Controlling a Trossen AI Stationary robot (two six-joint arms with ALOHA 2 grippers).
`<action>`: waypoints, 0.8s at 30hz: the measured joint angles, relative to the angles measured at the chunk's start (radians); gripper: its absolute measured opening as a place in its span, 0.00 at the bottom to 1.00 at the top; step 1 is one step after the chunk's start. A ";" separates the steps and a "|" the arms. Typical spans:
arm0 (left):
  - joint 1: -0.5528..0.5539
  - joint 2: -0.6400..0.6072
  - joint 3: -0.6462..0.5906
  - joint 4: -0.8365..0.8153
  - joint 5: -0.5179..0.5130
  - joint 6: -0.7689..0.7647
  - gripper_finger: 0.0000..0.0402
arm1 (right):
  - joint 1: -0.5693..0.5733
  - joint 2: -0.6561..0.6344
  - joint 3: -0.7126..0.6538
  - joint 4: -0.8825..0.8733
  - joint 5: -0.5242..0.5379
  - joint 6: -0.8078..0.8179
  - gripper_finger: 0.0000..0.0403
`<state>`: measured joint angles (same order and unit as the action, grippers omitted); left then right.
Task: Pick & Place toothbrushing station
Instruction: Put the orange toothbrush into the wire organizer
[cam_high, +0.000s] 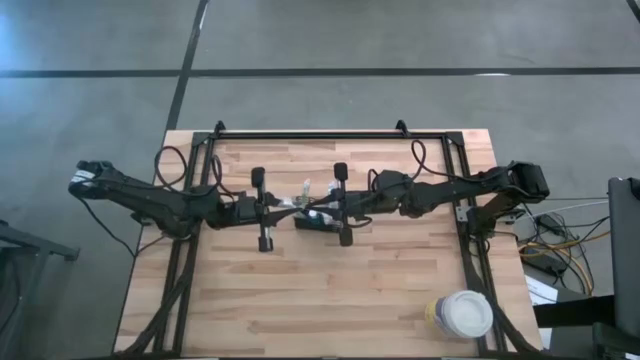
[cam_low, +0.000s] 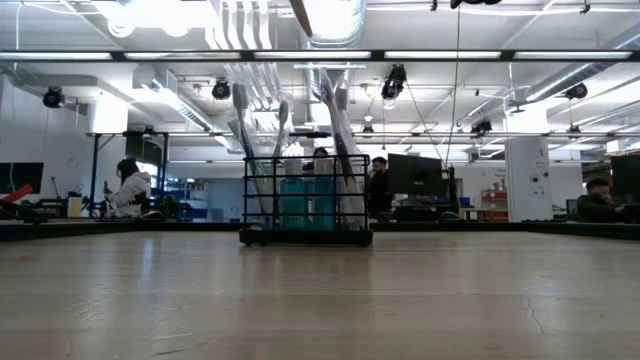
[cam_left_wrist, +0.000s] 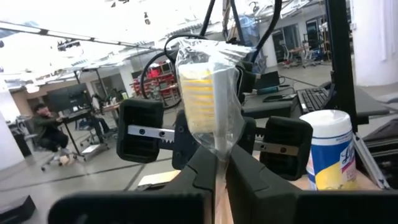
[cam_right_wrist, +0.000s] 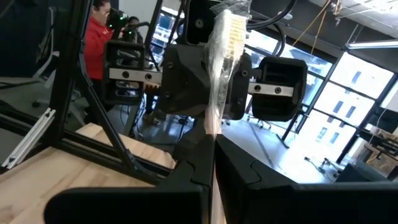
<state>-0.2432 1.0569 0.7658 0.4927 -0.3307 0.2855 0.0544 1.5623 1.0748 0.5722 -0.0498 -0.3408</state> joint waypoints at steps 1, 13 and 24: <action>0.000 0.000 0.000 -0.001 0.001 0.008 0.04 | 0.000 0.000 0.000 0.000 0.000 0.000 0.02; -0.001 -0.087 0.008 -0.070 0.004 0.063 0.04 | 0.000 -0.093 -0.002 -0.138 -0.001 0.058 0.05; -0.003 -0.216 -0.009 -0.334 0.000 -0.046 0.04 | 0.000 -0.323 -0.029 -0.423 0.000 0.129 0.19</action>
<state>-0.2459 0.8413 0.7568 0.1584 -0.3311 0.2399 0.0540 1.2397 1.0459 0.1490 -0.0498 -0.2123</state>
